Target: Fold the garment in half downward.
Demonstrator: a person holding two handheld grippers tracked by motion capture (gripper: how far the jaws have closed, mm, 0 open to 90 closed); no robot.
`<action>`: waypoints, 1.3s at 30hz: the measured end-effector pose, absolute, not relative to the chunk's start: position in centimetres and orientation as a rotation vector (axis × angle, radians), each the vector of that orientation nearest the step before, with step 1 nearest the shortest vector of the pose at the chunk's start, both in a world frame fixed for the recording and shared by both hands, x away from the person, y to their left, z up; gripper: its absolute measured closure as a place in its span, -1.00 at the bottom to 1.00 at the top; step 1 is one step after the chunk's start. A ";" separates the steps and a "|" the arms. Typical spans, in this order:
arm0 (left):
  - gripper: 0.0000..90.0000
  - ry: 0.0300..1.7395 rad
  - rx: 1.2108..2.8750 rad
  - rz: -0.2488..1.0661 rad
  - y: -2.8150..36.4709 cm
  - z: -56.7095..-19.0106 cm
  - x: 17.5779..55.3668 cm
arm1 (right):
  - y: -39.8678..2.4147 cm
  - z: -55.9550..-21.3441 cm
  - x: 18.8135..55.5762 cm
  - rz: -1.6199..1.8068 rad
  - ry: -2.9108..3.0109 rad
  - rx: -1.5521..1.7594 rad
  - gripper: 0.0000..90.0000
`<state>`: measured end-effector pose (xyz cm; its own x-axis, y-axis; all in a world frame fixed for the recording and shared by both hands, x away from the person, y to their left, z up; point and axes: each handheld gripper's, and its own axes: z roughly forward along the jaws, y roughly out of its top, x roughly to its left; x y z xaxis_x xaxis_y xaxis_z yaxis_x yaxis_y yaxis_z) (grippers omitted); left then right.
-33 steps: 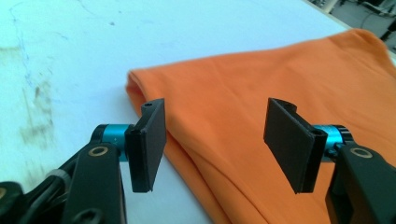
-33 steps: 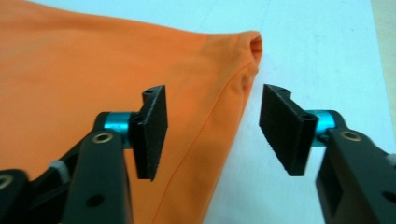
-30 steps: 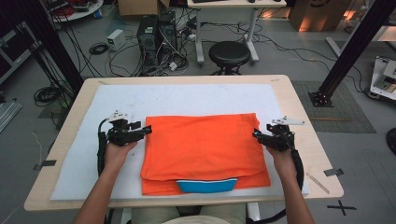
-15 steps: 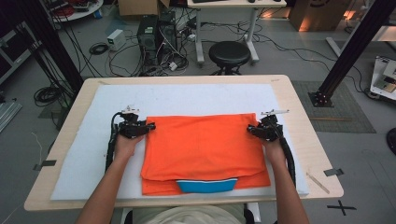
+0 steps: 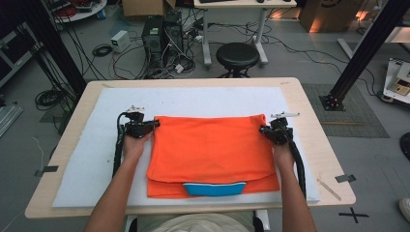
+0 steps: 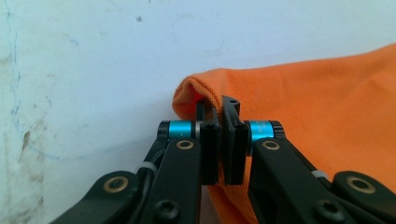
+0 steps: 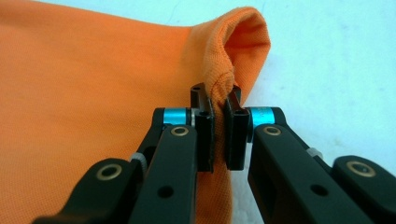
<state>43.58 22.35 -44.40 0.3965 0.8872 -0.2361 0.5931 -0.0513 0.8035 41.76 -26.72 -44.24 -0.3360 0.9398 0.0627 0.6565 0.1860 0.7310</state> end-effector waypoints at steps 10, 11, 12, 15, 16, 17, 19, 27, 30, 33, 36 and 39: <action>0.93 1.184 1.629 0.418 22.1 -44.3 43.8 | -27.4 -43.2 42.3 0.941 1.981 1.468 0.92; 0.93 1.176 1.621 0.418 22.1 -44.4 43.9 | -27.5 -43.2 42.4 0.940 1.971 1.470 0.92; 0.93 1.170 1.617 0.416 22.0 -44.5 44.0 | -27.6 -43.1 42.4 0.937 1.965 1.470 0.92; 0.93 1.144 1.612 0.433 21.9 -44.7 44.1 | -27.6 -43.1 42.6 0.915 1.953 1.461 0.92; 0.93 1.139 1.610 0.437 21.8 -44.8 44.2 | -27.5 -43.2 42.6 0.908 1.949 1.458 0.91; 0.93 1.135 1.603 0.440 21.8 -44.8 44.2 | -27.5 -43.2 42.6 0.902 1.945 1.459 0.91; 0.93 1.140 1.605 0.442 21.8 -45.0 44.3 | -27.5 -43.2 42.5 0.903 1.937 1.468 0.91; 0.66 1.156 1.617 0.437 21.8 -44.9 44.2 | -27.6 -43.4 42.5 0.955 1.936 1.485 0.59; 0.22 1.183 1.630 0.439 22.1 -44.5 43.9 | -27.6 -43.1 42.1 0.973 1.906 1.470 0.16; 0.03 1.175 1.627 0.438 22.4 -43.7 43.2 | -27.8 -42.7 41.2 0.978 1.884 1.437 -0.09; -0.03 1.143 1.607 0.450 22.5 -42.8 42.1 | -28.4 -42.3 40.1 0.985 1.857 1.430 -0.16; -0.12 1.104 1.611 0.466 22.4 -42.3 40.8 | -29.1 -42.2 38.8 1.027 1.831 1.439 -0.22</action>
